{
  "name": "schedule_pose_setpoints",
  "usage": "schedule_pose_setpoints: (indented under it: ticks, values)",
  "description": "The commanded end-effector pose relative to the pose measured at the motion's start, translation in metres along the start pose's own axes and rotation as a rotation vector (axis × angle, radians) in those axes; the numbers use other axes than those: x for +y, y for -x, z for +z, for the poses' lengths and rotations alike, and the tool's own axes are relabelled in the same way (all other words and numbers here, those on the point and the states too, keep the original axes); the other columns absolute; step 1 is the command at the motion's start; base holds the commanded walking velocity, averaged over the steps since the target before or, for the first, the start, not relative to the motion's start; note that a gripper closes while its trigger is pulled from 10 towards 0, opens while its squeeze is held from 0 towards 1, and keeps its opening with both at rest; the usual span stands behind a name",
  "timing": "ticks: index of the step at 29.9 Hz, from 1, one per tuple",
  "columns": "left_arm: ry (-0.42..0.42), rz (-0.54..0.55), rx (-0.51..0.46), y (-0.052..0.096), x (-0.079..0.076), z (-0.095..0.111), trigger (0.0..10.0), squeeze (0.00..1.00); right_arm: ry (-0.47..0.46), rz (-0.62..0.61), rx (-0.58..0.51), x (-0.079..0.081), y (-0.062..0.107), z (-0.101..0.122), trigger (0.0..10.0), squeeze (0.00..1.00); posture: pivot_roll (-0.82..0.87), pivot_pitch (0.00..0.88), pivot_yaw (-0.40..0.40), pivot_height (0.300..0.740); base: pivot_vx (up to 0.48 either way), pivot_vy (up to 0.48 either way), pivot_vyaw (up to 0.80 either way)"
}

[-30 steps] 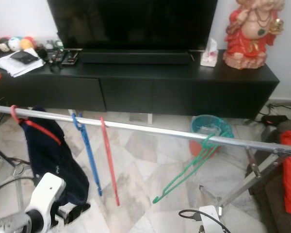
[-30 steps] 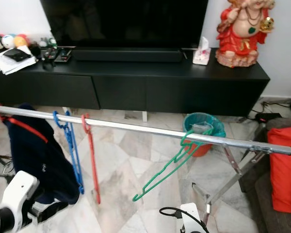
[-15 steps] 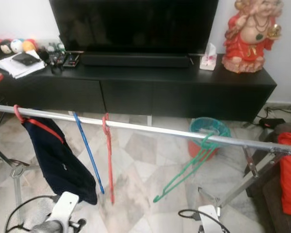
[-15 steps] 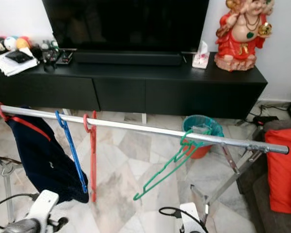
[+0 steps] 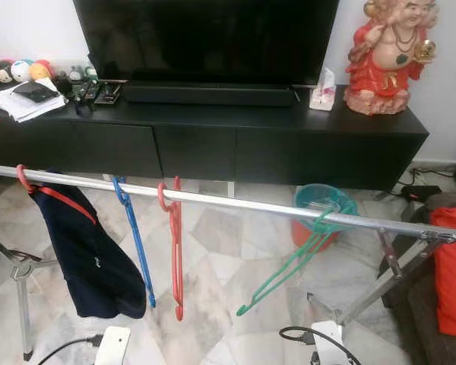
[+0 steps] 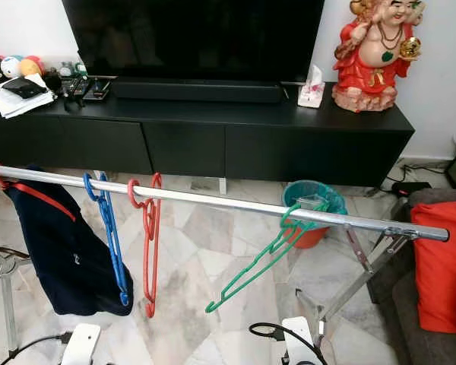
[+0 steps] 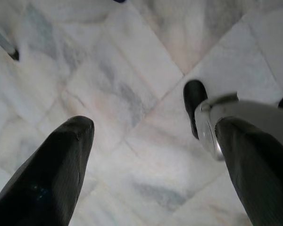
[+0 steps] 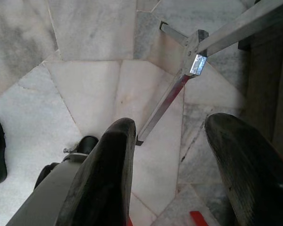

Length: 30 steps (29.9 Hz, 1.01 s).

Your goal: Hang hanger

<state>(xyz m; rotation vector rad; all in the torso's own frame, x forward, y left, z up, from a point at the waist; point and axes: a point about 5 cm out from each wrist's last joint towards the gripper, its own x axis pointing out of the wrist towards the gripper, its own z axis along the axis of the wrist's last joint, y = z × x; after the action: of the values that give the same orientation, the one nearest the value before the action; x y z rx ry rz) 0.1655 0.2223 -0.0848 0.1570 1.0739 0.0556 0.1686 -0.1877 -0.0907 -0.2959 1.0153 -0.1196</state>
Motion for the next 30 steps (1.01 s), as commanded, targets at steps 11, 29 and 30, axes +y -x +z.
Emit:
schedule_pose_setpoints:
  ticks: [11,29,30]
  values:
    - [0.003,0.023,0.012,-0.0003,0.0042,-0.0095,10.0,0.0,-0.006,0.003,-0.002,0.0038,0.0006,0.0004,10.0,0.0,0.0,0.0,0.011,0.74,0.0,0.0,0.0]
    - [-0.014,0.018,0.012,-0.0002,0.004,-0.0115,10.0,0.0,-0.029,-0.01,0.009,0.0012,0.0006,-0.0021,10.0,0.0,0.0,0.0,0.016,0.74,0.0,0.143,0.0]
    - [-0.015,0.017,0.011,-0.0003,0.0038,-0.011,10.0,0.0,-0.033,-0.013,0.009,0.0002,0.0004,-0.0019,10.0,0.0,-0.01,0.0,0.02,0.74,0.0,0.259,0.0]
